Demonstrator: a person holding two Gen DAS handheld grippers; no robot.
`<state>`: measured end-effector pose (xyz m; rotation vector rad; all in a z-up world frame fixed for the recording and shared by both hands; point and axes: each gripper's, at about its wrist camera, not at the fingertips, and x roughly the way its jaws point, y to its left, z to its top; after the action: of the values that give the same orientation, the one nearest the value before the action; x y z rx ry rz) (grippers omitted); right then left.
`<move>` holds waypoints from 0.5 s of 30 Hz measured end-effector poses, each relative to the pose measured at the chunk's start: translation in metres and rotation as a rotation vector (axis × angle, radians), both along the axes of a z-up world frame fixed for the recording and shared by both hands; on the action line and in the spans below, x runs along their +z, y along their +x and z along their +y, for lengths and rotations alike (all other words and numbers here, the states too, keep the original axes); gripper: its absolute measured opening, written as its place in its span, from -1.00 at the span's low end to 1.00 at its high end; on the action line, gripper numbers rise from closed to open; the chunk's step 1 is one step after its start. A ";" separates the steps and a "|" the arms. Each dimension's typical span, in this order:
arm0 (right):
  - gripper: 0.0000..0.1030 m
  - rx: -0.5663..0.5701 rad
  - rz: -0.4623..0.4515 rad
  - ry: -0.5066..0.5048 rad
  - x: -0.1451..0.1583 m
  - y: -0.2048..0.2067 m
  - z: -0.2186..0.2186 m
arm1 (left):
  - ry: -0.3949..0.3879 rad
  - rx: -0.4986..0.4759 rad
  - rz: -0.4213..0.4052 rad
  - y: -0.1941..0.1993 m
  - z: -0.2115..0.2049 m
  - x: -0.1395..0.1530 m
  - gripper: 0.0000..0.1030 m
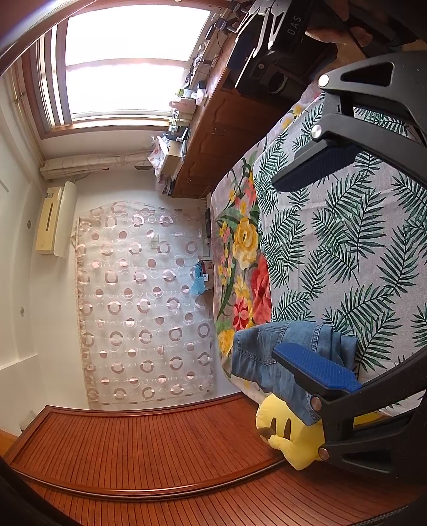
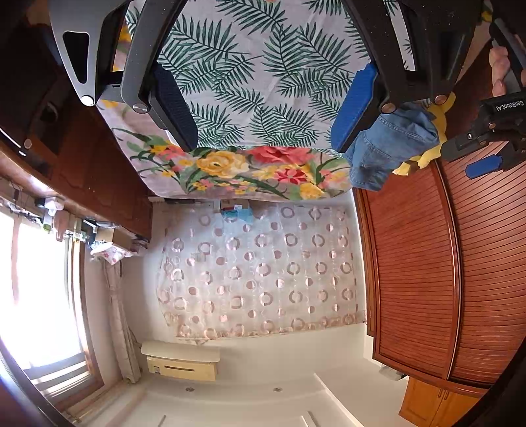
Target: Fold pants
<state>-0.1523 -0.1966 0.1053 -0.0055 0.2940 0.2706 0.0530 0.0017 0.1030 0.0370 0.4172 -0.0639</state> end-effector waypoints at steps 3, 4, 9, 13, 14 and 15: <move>0.64 0.001 0.002 0.001 0.000 0.000 0.001 | 0.001 0.001 0.000 0.000 0.000 0.000 0.82; 0.64 0.001 0.002 0.002 0.000 0.000 0.001 | 0.002 0.001 0.000 -0.001 0.000 0.000 0.82; 0.64 0.001 0.004 0.004 -0.001 0.000 0.001 | -0.001 0.001 -0.003 -0.001 0.000 -0.001 0.82; 0.64 -0.003 0.001 0.005 0.000 -0.001 0.002 | 0.000 0.000 -0.003 -0.001 0.000 0.000 0.82; 0.64 -0.004 0.001 0.005 0.000 -0.001 0.003 | 0.001 0.003 -0.003 -0.001 -0.001 0.000 0.82; 0.64 -0.004 0.000 0.003 0.000 -0.001 0.003 | 0.001 0.002 -0.003 -0.001 -0.001 0.000 0.82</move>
<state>-0.1536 -0.1935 0.1053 -0.0014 0.2939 0.2668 0.0518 0.0010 0.1030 0.0375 0.4141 -0.0615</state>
